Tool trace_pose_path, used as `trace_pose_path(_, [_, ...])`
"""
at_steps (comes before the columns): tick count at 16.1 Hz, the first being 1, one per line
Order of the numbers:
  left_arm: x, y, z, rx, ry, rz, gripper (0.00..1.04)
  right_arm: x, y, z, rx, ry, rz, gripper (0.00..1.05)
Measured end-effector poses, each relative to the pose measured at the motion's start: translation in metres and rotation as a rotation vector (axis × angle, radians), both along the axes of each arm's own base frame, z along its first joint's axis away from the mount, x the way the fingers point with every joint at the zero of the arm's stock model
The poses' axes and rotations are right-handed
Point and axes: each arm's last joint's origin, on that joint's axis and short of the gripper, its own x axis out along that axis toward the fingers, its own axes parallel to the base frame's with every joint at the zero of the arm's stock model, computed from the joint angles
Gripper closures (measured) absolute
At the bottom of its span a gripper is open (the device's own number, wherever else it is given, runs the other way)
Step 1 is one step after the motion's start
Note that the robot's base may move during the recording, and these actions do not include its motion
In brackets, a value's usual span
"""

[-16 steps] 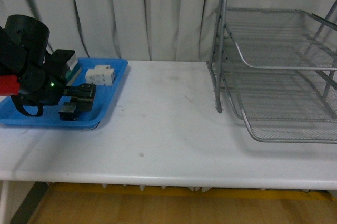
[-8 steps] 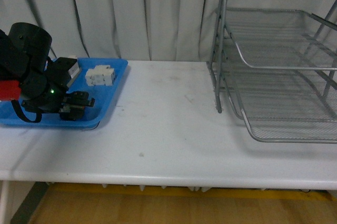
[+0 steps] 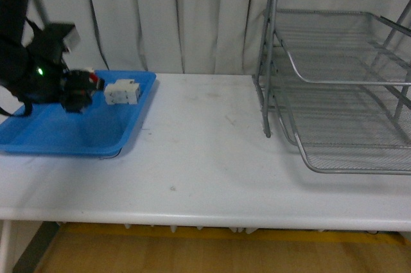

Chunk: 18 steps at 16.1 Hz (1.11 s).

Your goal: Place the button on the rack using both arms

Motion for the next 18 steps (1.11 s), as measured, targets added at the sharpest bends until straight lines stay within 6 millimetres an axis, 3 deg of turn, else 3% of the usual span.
trace_pose_path(2, [-0.036, -0.008, 0.058, -0.043, -0.152, -0.027, 0.69, 0.0, 0.0, 0.0, 0.0, 0.0, 0.0, 0.07])
trace_pose_path(3, [-0.06, -0.015, 0.073, -0.049, -0.198, -0.04, 0.69, 0.0, 0.0, 0.0, 0.0, 0.0, 0.0, 0.07])
trace_pose_path(7, [-0.154, -0.033, 0.067, -0.037, -0.192, -0.078, 0.69, 0.0, 0.0, 0.0, 0.0, 0.0, 0.0, 0.07])
trace_pose_path(11, [-0.18, -0.022, 0.031, -0.023, -0.092, -0.031, 0.69, 0.0, 0.0, 0.0, 0.0, 0.0, 0.0, 0.07])
trace_pose_path(18, [-0.192, -0.02, 0.037, -0.065, -0.13, -0.02, 0.69, 0.0, 0.0, 0.0, 0.0, 0.001, 0.001, 0.07])
